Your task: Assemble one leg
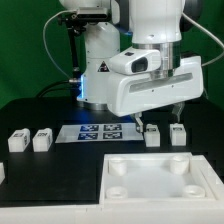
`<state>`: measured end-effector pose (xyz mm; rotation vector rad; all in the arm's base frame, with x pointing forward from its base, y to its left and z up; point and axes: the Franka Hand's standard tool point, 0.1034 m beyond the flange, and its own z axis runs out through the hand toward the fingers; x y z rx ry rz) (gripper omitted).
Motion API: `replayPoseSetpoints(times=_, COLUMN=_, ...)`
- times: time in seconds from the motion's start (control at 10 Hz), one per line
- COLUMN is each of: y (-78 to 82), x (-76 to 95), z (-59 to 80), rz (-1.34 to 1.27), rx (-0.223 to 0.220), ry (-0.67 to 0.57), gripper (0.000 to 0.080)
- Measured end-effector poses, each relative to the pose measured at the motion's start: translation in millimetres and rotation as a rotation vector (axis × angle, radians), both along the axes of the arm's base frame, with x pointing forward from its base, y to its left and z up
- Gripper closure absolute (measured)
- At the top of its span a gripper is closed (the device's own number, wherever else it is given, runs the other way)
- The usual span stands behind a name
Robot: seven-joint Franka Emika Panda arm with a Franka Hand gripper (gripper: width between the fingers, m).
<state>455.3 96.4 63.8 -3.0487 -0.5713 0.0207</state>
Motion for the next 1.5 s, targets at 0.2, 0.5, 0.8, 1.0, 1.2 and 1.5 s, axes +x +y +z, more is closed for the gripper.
replayPoseSetpoints(times=0.2, y=25.0, x=-25.8, z=-8.3, rz=-0.355, rx=0.007, ry=0.036, gripper=0.0151)
replayPoseSetpoints(times=0.5, y=45.1, x=-32.6, z=-7.5, rz=-0.395, rx=0.006, ry=0.048, gripper=0.0151)
replayPoseSetpoints(times=0.8, y=45.2, x=-34.2, z=-8.1, rz=-0.386, rx=-0.006, ry=0.075, gripper=0.0151)
replayPoseSetpoints(times=1.0, y=48.4, x=-51.1, z=-10.5, rz=-0.395, rx=-0.084, ry=0.288, gripper=0.0151)
replayPoseSetpoints(times=1.2, y=53.5, x=-51.6, z=-11.4, rz=-0.398, rx=-0.135, ry=0.492, gripper=0.0151)
replayPoseSetpoints(times=1.5, y=50.6, x=-50.9, z=-15.3, rz=-0.38, rx=-0.191, ry=0.745, gripper=0.0151)
